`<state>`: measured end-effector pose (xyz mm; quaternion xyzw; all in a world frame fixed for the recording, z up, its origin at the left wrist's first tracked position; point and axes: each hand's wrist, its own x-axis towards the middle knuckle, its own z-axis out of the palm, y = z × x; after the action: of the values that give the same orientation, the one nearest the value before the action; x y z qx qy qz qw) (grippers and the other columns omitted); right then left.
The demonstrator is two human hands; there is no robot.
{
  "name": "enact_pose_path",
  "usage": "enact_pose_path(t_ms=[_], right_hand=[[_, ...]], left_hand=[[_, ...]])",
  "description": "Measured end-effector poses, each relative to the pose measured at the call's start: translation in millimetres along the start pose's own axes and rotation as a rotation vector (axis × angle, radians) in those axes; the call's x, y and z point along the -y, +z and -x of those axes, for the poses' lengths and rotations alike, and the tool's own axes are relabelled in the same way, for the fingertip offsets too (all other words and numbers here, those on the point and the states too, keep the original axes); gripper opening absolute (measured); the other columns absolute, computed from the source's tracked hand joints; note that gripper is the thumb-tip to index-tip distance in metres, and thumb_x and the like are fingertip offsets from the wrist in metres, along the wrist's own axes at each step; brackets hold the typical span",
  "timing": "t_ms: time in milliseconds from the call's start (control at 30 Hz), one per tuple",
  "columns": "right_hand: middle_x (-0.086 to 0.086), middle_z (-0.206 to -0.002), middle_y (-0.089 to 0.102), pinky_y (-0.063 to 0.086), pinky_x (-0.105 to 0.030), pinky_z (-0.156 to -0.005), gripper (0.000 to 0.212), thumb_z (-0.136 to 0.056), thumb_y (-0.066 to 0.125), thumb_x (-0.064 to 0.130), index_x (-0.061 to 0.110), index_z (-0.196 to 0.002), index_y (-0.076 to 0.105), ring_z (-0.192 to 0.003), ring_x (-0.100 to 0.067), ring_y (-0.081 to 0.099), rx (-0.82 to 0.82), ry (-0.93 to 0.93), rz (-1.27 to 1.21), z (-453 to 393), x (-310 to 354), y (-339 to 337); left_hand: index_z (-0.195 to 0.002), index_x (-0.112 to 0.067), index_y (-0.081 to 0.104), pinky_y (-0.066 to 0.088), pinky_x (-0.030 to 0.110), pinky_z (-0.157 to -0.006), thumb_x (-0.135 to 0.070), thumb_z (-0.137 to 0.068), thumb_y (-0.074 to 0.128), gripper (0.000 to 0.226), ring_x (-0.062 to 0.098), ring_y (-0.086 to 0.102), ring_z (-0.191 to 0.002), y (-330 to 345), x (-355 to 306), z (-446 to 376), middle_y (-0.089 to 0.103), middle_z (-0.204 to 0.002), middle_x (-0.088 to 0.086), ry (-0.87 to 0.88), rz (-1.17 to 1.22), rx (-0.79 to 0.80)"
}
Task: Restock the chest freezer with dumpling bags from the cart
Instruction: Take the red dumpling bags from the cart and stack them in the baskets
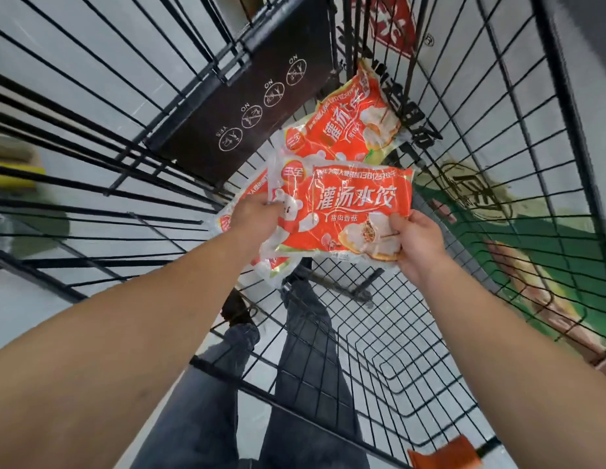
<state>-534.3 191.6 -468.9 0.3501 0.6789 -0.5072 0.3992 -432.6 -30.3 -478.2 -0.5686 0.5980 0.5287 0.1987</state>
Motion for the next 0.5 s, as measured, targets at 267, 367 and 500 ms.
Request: enact_pose_path(t_ms=[267, 367, 500], right_hand=[[-0.013, -0.1, 0.074, 0.06, -0.052, -0.077, 0.016, -0.095, 0.06, 0.007, 0.004, -0.11, 0.061, -0.092, -0.034, 0.073, -0.071, -0.144, -0.167, 82, -12, -15], [-0.014, -0.099, 0.073, 0.058, -0.05, -0.079, 0.007, -0.092, 0.061, 0.003, 0.008, -0.098, 0.061, -0.092, -0.033, 0.072, -0.105, -0.235, -0.254, 129, -25, -22], [-0.013, -0.102, 0.073, 0.059, -0.049, -0.077, 0.006, -0.094, 0.06, 0.004, 0.009, -0.096, 0.058, -0.092, -0.03, 0.073, -0.151, -0.323, -0.354, 199, -47, -34]], left_hand=[[-0.094, -0.019, 0.076, 0.059, 0.037, -0.084, -0.019, -0.082, 0.065, 0.017, 0.024, 0.072, -0.089, -29, -19, 60, 0.076, -0.091, 0.002, 0.146, 0.053, 0.08], [-0.102, -0.021, 0.076, 0.058, 0.04, -0.087, -0.03, -0.073, 0.067, 0.031, 0.023, 0.072, -0.091, -43, -20, 84, 0.077, -0.094, -0.001, 0.22, 0.068, 0.123], [-0.095, -0.028, 0.076, 0.057, 0.049, -0.09, -0.047, -0.049, 0.062, 0.051, 0.026, 0.072, -0.094, -49, -5, 81, 0.077, -0.096, 0.0, 0.363, 0.072, 0.212]])
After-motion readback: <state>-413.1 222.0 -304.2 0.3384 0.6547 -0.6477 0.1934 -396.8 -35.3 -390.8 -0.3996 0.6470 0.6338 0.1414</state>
